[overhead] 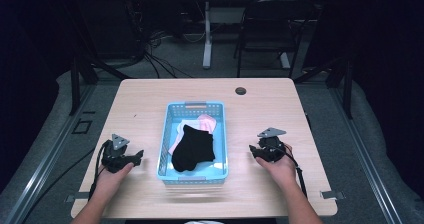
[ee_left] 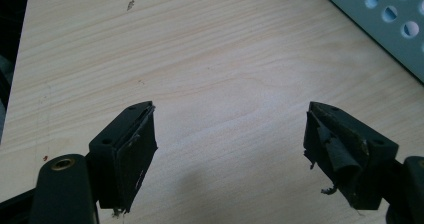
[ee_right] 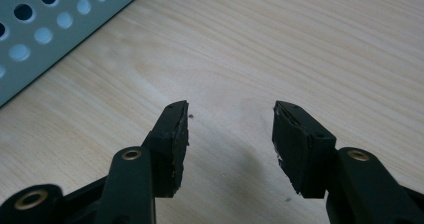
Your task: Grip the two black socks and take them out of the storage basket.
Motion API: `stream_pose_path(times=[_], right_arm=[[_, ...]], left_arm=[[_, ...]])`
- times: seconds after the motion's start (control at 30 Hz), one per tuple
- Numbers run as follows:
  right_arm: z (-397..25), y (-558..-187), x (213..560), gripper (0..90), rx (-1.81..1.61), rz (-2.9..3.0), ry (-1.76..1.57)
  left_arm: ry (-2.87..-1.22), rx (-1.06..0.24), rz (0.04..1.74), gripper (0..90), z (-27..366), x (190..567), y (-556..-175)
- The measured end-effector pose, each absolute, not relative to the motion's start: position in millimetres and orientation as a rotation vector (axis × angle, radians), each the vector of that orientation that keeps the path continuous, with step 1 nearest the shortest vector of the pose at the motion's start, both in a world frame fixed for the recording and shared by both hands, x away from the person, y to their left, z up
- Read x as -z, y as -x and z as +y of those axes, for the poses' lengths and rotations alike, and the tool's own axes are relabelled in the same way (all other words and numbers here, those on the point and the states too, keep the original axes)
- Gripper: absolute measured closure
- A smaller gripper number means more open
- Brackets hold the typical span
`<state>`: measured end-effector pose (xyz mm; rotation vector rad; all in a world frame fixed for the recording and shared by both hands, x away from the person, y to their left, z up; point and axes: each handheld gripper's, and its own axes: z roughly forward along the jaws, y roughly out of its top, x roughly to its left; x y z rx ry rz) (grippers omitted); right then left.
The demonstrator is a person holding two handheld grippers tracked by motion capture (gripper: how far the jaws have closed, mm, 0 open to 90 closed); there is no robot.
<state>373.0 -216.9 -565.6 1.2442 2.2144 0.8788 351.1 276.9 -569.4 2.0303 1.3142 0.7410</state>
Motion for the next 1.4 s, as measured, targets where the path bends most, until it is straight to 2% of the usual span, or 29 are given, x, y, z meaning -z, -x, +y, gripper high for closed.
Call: stream_pose_path(times=[0.37, 1.0, 1.4], right_arm=[[-218, -375, 560, 51.5, -0.989, 2.192, -1.244], [-212, -374, 556, 53.5, -0.983, 2.280, -1.215], [-207, -381, 514, 54.7, -1.009, 2.319, -1.148]], left_arm=[[-2.028, -0.743, 1.336, 20.9, 278, 572, -353], [-2.061, -0.738, 1.306, 20.7, 276, 572, -349], [-2.065, -0.739, 1.289, 20.5, 277, 571, -345]])
